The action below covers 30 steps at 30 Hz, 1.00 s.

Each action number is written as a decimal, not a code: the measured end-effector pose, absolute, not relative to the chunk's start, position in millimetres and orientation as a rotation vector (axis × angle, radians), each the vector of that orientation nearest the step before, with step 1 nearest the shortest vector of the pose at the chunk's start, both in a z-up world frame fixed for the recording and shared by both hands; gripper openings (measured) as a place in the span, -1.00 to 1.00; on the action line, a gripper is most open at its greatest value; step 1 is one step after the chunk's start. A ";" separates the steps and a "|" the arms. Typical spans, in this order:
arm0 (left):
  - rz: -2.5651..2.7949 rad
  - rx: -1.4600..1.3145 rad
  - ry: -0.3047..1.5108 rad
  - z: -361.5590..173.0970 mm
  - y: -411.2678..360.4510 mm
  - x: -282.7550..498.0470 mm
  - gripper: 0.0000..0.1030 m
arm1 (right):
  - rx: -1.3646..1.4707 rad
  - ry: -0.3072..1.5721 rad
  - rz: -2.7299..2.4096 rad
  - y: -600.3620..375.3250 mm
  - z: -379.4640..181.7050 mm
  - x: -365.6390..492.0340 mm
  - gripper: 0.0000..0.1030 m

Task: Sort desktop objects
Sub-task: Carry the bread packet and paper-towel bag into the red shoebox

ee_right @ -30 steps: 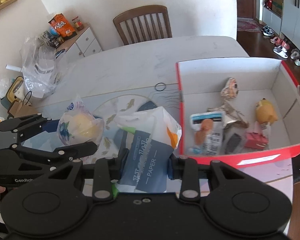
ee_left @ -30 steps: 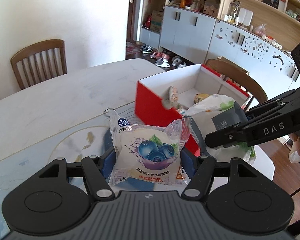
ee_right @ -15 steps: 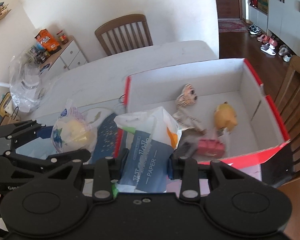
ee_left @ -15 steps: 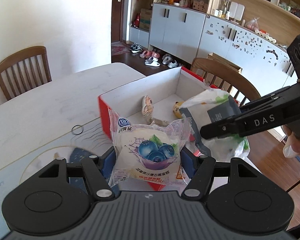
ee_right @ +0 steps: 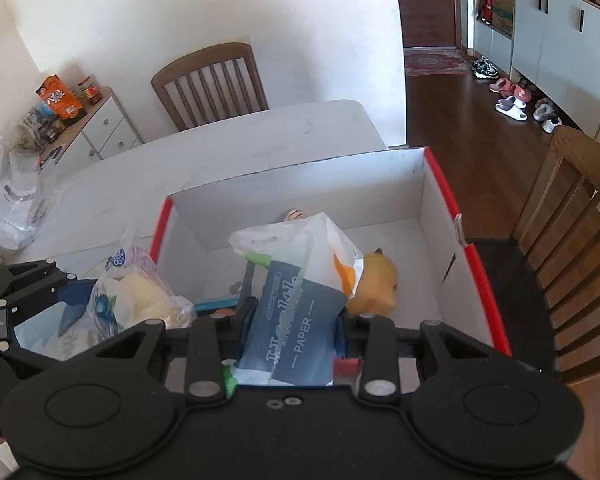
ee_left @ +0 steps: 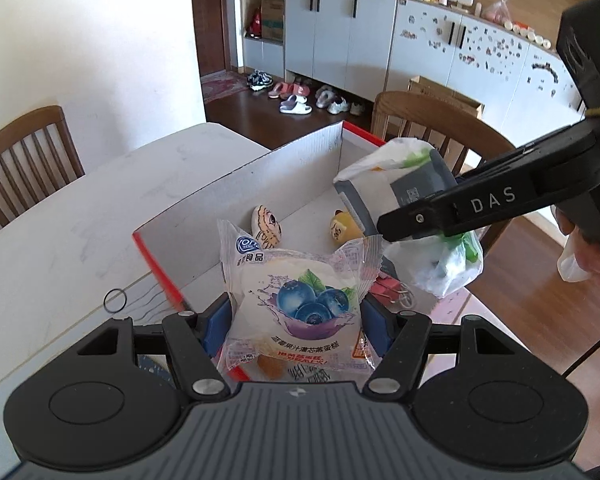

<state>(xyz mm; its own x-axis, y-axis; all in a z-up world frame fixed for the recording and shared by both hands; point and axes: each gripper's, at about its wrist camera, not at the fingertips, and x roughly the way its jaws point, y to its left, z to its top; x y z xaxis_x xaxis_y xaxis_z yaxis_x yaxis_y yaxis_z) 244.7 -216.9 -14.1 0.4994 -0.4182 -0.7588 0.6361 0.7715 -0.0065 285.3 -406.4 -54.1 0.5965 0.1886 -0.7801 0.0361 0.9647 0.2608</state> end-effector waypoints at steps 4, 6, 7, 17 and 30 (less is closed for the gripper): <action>-0.642 0.309 0.854 -24.2 -230.0 253.4 0.30 | 0.247 0.941 0.095 -410.7 -61.5 294.4 -0.30; -0.647 0.323 0.862 -30.2 -236.0 258.8 0.30 | 0.232 0.951 0.093 -411.2 -66.5 300.1 -0.30; -0.648 0.332 0.866 -32.5 -239.0 261.8 0.30 | 0.221 0.959 0.095 -411.3 -69.8 303.0 -0.30; -0.642 0.399 0.938 -60.8 -254.3 280.6 0.30 | 0.139 1.046 0.101 -411.3 -104.6 319.7 -0.29; -0.641 0.401 0.983 -72.8 -256.0 286.7 0.37 | 0.146 1.054 0.112 -415.9 -114.0 323.1 -0.21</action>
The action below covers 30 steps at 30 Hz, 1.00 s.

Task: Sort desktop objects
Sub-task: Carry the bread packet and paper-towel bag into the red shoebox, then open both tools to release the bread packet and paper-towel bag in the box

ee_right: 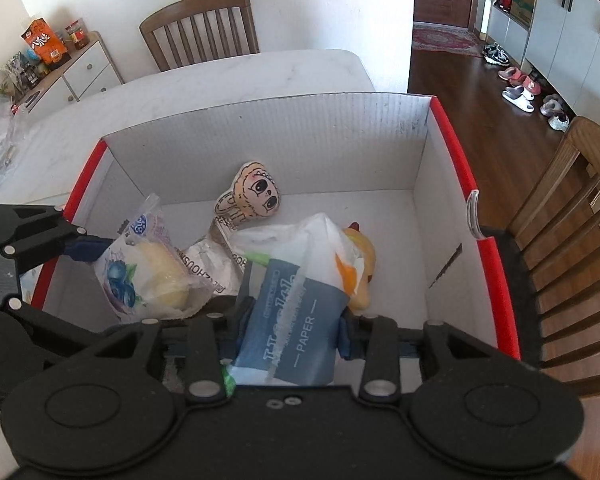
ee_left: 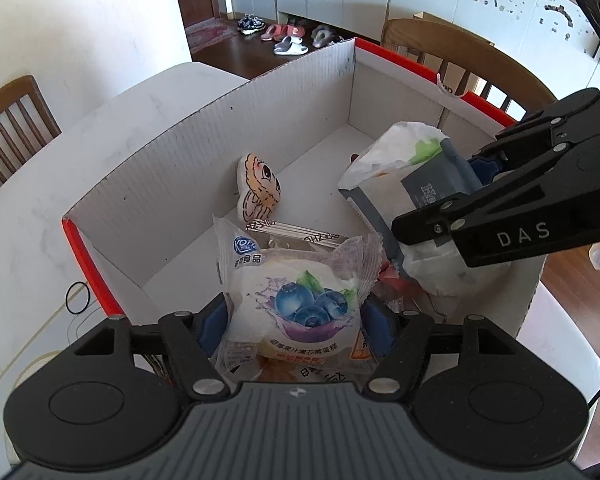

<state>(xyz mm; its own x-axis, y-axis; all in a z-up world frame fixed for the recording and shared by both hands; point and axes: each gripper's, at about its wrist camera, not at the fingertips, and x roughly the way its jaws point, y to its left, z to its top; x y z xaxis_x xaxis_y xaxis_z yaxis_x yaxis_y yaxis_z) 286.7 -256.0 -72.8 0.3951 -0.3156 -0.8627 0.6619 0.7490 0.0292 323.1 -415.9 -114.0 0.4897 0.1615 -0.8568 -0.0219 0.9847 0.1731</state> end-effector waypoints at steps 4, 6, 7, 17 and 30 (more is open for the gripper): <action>-0.639 0.385 0.989 -72.5 -256.0 286.4 0.48 | 0.158 1.055 0.111 -418.1 -113.8 321.1 -0.10; -0.633 0.380 0.990 -72.6 -255.0 285.1 0.52 | 0.170 1.054 0.108 -420.3 -113.8 319.9 -0.01; -0.634 0.382 0.986 -72.1 -254.7 283.9 0.54 | 0.175 1.053 0.106 -421.5 -113.6 319.5 0.00; -0.621 0.367 0.958 -59.1 -247.8 276.6 0.67 | 0.216 1.008 0.109 -429.7 -96.3 310.7 0.29; -0.608 0.271 0.899 -35.0 -228.9 262.4 0.74 | 0.249 0.972 0.140 -431.2 -77.4 292.9 0.30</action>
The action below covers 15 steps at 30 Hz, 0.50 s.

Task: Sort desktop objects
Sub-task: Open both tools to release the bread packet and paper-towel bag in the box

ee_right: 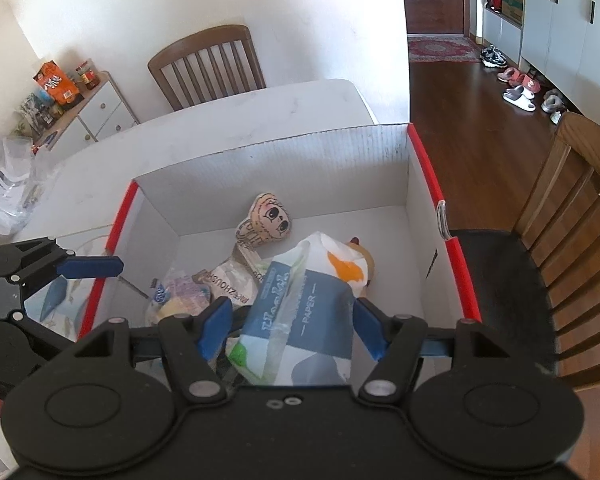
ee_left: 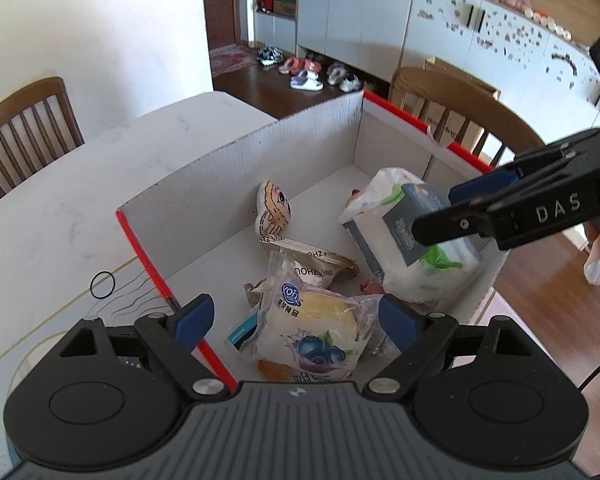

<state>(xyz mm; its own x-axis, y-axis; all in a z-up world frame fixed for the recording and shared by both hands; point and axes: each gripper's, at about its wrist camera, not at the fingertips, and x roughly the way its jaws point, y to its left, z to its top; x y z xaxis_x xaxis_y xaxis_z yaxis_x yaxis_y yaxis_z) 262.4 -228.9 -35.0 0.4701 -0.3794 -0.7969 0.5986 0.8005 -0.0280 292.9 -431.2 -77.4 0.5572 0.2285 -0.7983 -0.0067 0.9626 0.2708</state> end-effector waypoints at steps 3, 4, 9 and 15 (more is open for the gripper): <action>-0.609 0.218 0.874 -27.1 -220.7 256.5 0.74 | 0.227 0.958 0.154 -427.9 -73.3 286.7 0.30; -0.612 0.192 0.867 -24.4 -217.4 254.8 0.74 | 0.218 0.953 0.159 -426.3 -72.2 284.6 0.30; -0.607 0.147 0.833 -13.9 -209.3 242.9 0.74 | 0.187 0.921 0.179 -422.3 -63.7 274.6 0.30; -0.586 0.124 0.817 -7.0 -201.3 227.9 0.74 | 0.175 0.880 0.182 -417.4 -56.7 260.2 0.30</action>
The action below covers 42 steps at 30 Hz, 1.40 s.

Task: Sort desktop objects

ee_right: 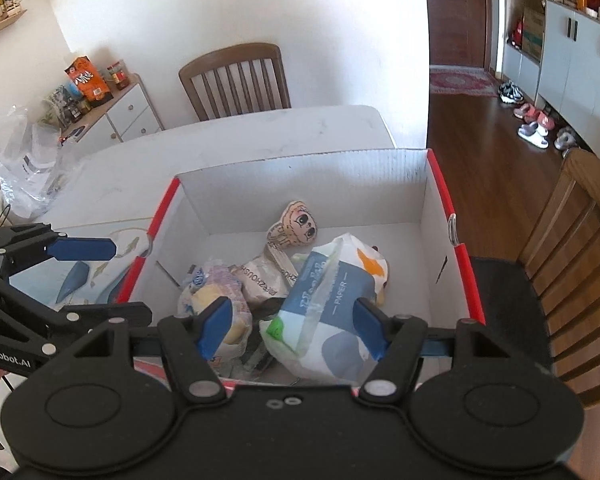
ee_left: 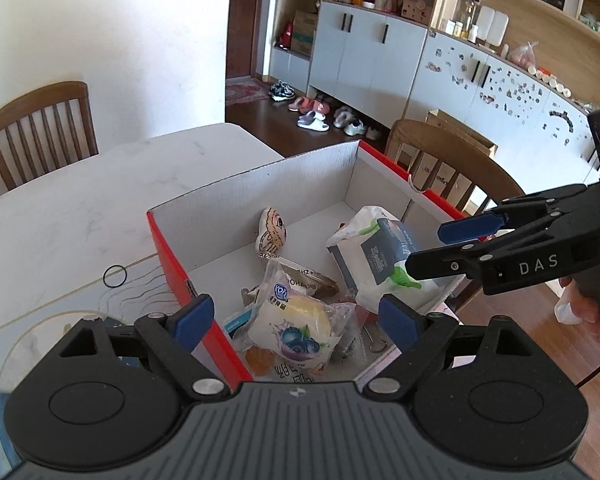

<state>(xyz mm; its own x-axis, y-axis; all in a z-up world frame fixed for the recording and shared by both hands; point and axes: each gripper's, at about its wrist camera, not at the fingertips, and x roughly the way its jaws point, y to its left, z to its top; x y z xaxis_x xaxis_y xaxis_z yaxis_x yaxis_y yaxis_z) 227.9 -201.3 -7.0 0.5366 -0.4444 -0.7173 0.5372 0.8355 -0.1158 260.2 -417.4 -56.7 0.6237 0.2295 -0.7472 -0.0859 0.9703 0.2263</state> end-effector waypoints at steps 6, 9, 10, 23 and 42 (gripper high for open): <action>-0.571 0.103 0.789 -1.4 -191.5 213.9 0.74 | 0.161 0.823 0.187 -407.3 -49.7 242.2 0.43; -0.576 0.091 0.790 -0.8 -185.3 209.3 0.74 | 0.161 0.802 0.182 -401.5 -48.3 232.6 0.44; -0.579 0.094 0.790 -0.8 -184.3 207.9 0.74 | 0.162 0.795 0.178 -399.5 -47.8 229.4 0.44; -0.577 0.116 0.767 -0.2 -156.7 189.2 1.00 | 0.153 0.732 0.096 -371.5 -42.9 193.5 0.71; -0.622 0.120 0.735 1.8 -135.6 160.5 1.00 | 0.185 0.674 0.016 -343.1 -41.0 153.2 0.94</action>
<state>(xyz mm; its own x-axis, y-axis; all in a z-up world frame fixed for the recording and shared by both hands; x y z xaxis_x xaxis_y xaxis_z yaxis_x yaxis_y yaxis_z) 160.5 -135.6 1.8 0.5719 -0.4879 -0.6595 0.5693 0.8149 -0.1092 153.2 -343.1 -41.0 0.7821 0.0741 -0.6188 0.0454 0.9835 0.1751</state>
